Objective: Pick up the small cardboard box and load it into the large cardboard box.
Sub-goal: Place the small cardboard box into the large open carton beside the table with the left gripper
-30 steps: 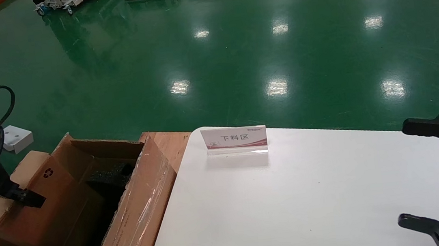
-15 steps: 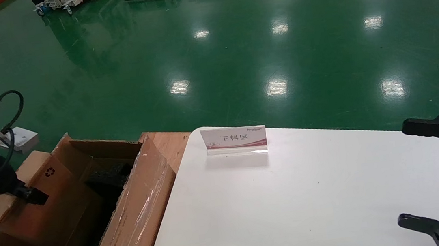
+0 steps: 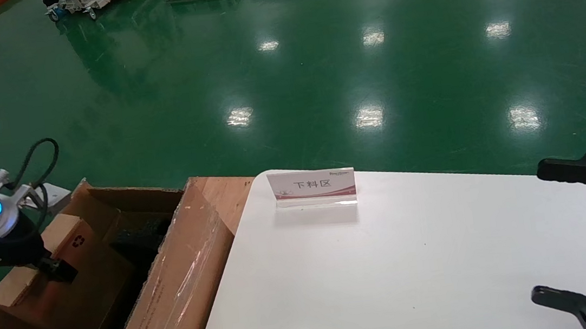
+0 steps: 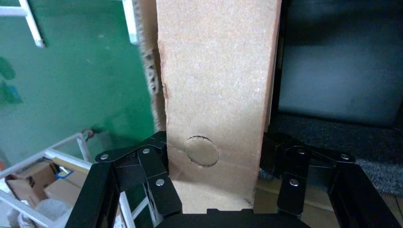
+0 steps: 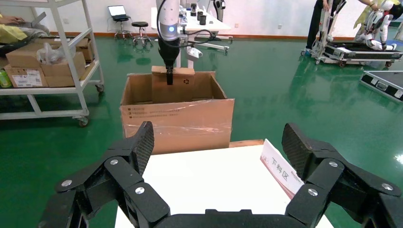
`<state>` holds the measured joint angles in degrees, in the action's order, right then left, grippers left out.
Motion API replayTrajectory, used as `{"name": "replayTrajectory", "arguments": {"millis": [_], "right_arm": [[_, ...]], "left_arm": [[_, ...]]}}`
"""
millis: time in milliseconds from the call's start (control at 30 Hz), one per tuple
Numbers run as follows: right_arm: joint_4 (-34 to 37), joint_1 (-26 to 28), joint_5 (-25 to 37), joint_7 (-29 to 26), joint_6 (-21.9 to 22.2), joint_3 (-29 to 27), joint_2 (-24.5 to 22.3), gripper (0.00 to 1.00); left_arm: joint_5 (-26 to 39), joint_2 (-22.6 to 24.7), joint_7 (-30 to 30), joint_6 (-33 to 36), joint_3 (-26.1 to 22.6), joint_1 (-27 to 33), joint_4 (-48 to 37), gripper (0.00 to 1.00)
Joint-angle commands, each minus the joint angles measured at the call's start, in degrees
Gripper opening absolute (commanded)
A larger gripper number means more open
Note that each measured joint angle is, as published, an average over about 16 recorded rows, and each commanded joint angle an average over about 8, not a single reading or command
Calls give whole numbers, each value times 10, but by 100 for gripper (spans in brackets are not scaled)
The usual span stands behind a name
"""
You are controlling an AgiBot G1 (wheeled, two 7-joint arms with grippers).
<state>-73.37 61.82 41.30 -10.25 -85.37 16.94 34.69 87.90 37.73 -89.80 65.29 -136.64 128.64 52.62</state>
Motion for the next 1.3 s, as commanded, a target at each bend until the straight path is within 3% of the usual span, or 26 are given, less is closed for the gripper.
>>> {"name": "replayTrajectory", "arguments": {"millis": [33, 100, 333, 367, 1300], "right_arm": [[0, 0, 0, 0, 0, 0, 0, 100], [0, 0, 0, 0, 0, 0, 0, 100], [0, 0, 0, 0, 0, 0, 0, 100], [0, 0, 0, 0, 0, 0, 0, 100], [0, 0, 0, 0, 0, 0, 0, 100]], "left_arm": [[-8, 9, 7, -4, 1, -16, -18, 0], [-17, 17, 15, -6, 5, -29, -34, 6], [-38, 36, 35, -11, 14, -52, -69, 93], [-39, 37, 36, -12, 14, -54, -70, 100], [-34, 30, 32, -14, 14, -43, -59, 100]]}}
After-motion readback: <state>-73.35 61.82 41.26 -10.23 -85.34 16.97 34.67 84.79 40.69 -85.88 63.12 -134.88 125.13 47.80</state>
